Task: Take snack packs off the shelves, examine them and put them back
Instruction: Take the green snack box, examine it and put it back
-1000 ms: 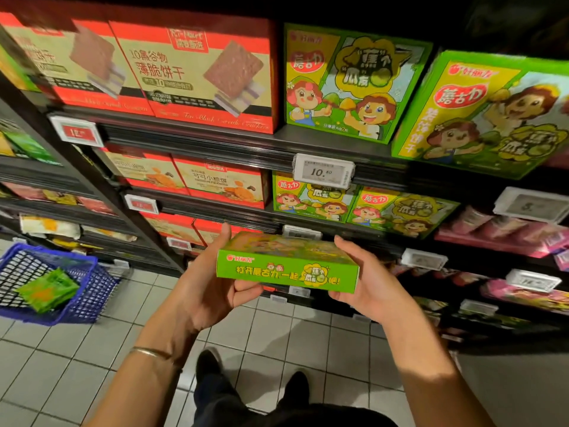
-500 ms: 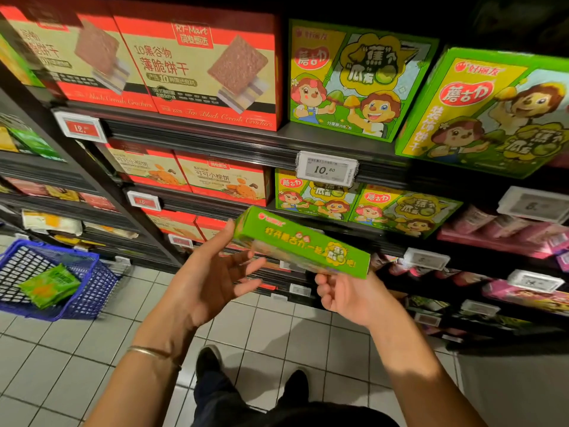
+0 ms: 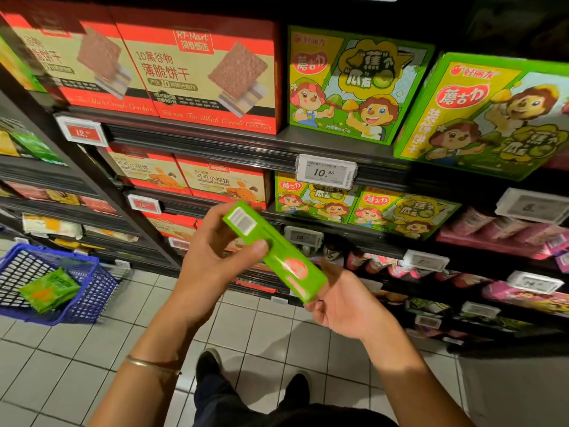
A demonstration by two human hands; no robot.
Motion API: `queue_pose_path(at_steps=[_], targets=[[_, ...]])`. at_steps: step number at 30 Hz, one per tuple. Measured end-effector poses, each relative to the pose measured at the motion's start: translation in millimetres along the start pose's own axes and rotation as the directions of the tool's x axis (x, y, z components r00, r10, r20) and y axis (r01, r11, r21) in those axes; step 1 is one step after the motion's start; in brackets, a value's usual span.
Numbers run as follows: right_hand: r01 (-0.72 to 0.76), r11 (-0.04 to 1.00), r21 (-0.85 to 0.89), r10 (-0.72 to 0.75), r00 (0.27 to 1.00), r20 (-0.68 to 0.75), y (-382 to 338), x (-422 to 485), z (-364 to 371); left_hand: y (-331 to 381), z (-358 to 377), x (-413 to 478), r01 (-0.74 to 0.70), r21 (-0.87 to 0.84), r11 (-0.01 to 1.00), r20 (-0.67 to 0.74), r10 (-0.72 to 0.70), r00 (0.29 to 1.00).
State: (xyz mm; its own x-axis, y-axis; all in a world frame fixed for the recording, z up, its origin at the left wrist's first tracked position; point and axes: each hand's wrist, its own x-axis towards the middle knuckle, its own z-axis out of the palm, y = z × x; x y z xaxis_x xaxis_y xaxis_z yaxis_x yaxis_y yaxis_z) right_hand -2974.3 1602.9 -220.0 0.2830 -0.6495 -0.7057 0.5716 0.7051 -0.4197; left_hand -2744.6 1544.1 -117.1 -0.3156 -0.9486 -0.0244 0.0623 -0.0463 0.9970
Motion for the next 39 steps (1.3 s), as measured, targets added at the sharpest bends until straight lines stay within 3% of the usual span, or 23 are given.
queue_pose_path(at_steps=[3,7,9,11,13,16,18,21,26,31,35,39], targets=[[0.081,0.995,0.054,-0.087,0.99,0.114,8.0,8.9,0.0,3.9,9.2,-0.2,-0.172,0.109,0.979,0.161,0.154,0.975],[0.088,0.991,0.096,-0.101,0.986,0.135,8.8,13.9,5.1,-2.0,20.1,0.1,-0.212,0.15,0.966,0.27,0.166,0.948],[0.119,0.988,0.097,-0.132,0.982,0.133,6.2,13.9,5.5,-8.3,23.5,-2.4,-0.155,0.152,0.976,0.256,0.112,0.96],[0.171,0.983,0.072,-0.178,0.978,0.106,3.6,12.5,8.5,-11.0,25.4,-4.8,-0.002,0.129,0.992,0.21,-0.025,0.977],[0.231,0.973,0.031,-0.23,0.973,-0.025,1.1,11.1,10.1,-15.0,23.2,-5.9,0.104,0.075,0.992,0.233,-0.119,0.965],[0.35,0.928,0.128,-0.337,0.935,-0.115,-2.6,8.9,8.0,-17.0,12.3,-11.7,0.092,0.078,0.993,0.382,-0.115,0.917],[0.409,0.901,0.144,-0.391,0.91,-0.139,-5.7,5.4,7.7,-17.6,7.5,-14.5,0.03,0.183,0.983,0.506,-0.12,0.854],[0.453,0.881,0.138,-0.434,0.888,-0.15,-14.3,0.4,11.4,-22.6,6.3,-14.3,-0.023,0.265,0.964,0.571,-0.138,0.809],[0.518,0.835,0.188,-0.482,0.852,-0.204,-25.6,-2.9,7.2,-29.1,2.1,-11.6,0.005,0.177,0.984,0.542,-0.102,0.834],[0.549,0.833,0.069,-0.539,0.834,-0.117,-24.6,-8.9,2.1,-32.4,-6.6,-9.4,0.124,-0.145,0.982,0.319,-0.073,0.945],[0.526,0.847,-0.069,-0.517,0.848,0.115,-29.1,-33.6,-1.1,-32.8,-24.9,-4.3,0.267,-0.444,0.856,0.224,-0.182,0.957],[0.552,0.816,-0.172,-0.489,0.817,0.304,-34.1,-50.6,10.4,-39.0,-29.1,2.3,0.443,-0.485,0.754,0.106,-0.452,0.886]])
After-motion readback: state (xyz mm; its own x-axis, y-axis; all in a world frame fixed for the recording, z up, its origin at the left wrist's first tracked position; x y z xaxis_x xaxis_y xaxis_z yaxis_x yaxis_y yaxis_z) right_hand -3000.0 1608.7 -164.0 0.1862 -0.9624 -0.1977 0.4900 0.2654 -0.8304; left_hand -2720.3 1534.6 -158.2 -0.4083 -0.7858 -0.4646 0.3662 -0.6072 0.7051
